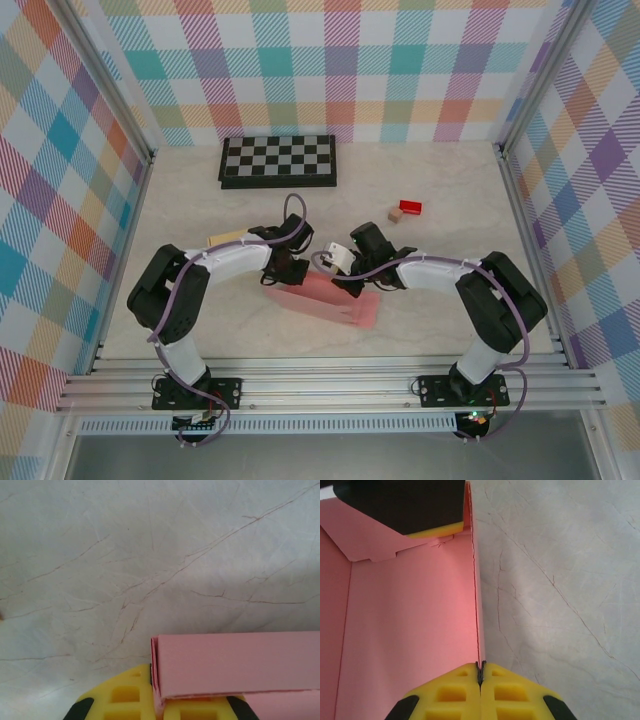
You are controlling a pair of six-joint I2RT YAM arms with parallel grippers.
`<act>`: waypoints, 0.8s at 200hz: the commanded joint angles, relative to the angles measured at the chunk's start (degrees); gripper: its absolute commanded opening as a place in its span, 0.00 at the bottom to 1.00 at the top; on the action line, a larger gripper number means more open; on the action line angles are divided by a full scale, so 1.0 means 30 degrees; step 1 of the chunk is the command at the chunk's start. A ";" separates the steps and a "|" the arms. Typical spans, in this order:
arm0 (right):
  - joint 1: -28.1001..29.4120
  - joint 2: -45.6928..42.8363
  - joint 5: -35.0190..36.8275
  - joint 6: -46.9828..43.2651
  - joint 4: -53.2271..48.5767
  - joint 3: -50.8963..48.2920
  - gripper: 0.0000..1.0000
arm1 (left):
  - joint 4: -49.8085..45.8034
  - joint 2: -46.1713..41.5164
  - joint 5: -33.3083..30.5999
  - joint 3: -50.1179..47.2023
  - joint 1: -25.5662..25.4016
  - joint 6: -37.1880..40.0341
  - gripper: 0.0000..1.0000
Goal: Fold the paper box
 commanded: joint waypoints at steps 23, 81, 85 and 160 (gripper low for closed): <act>0.0132 -0.0899 -0.0081 0.1730 0.1000 0.0076 0.09 | -0.0632 -0.0100 -0.1152 0.0607 -0.0531 -0.0654 0.00; 0.0117 -0.4121 -0.0121 0.3547 -0.1013 0.1280 0.31 | 0.3667 -0.3917 -0.6714 -0.1211 -0.1756 0.1302 0.00; 0.0117 -0.4413 -0.0124 0.3645 -0.1286 0.1425 0.32 | 0.4198 -0.4330 -0.6943 -0.1456 -0.1785 0.1487 0.00; -0.0510 -0.7321 0.0199 0.3026 -0.7182 0.5206 0.44 | 1.5748 -1.1274 -0.5690 -0.7281 -0.1817 0.5701 0.00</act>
